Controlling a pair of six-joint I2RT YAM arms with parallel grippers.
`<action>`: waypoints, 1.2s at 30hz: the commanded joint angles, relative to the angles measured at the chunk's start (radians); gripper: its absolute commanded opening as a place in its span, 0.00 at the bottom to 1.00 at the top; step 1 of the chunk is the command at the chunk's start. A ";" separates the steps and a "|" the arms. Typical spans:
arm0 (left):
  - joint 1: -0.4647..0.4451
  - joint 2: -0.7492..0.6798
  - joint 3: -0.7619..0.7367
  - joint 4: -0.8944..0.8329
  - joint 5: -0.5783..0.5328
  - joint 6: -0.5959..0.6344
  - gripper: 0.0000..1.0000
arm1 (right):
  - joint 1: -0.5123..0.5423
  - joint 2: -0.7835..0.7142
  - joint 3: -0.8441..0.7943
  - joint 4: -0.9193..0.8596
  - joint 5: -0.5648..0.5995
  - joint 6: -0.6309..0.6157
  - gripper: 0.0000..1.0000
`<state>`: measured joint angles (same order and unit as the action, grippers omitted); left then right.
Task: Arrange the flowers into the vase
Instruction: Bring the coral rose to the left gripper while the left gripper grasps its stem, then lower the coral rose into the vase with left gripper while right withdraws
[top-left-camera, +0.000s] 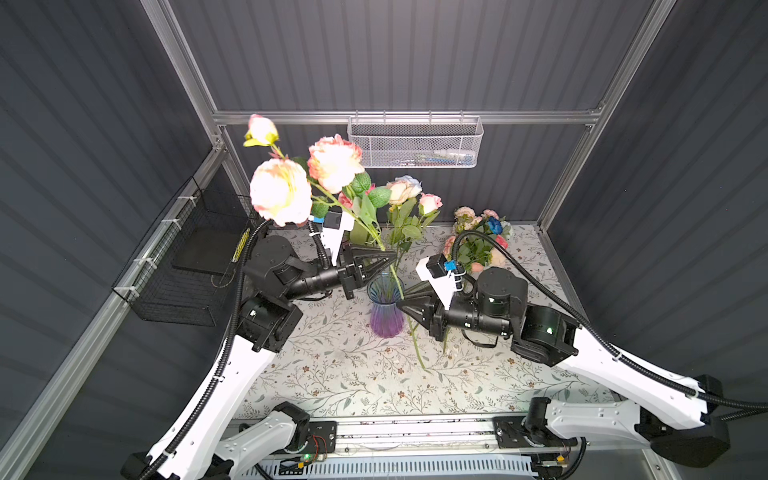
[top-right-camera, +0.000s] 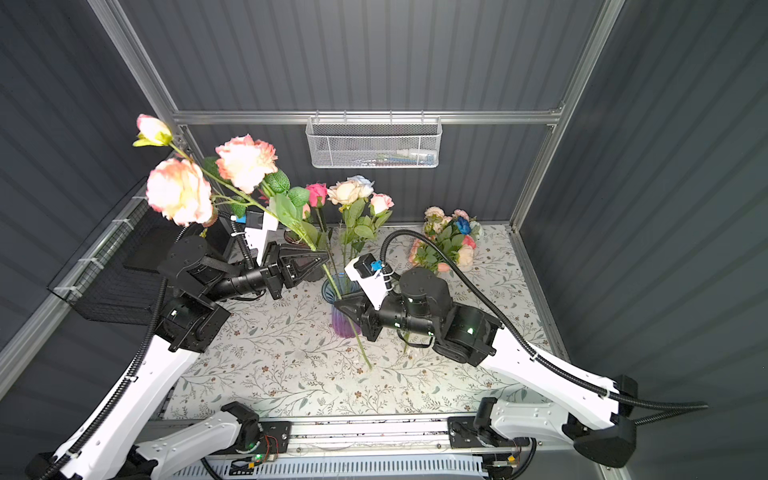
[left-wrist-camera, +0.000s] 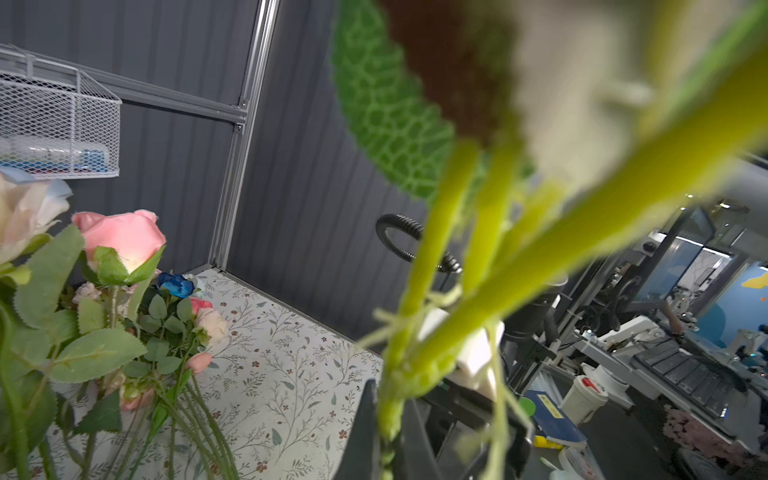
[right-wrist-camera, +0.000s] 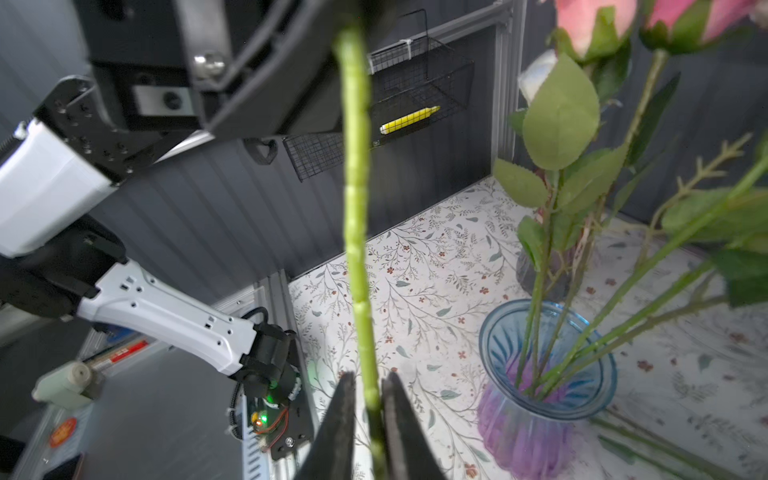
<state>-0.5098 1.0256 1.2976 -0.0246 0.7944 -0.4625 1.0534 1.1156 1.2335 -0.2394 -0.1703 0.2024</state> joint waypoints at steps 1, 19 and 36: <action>0.002 0.004 0.087 -0.080 -0.045 0.110 0.00 | 0.003 -0.032 0.000 -0.027 0.065 -0.012 0.40; 0.002 0.137 0.389 -0.277 -0.340 0.479 0.00 | 0.003 -0.263 -0.063 -0.122 0.297 -0.037 0.44; 0.002 0.121 0.013 -0.182 -0.456 0.374 0.12 | -0.001 -0.239 -0.089 -0.108 0.335 -0.041 0.45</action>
<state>-0.5098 1.1728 1.3415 -0.2539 0.3717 -0.0380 1.0546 0.8707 1.1511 -0.3565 0.1432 0.1711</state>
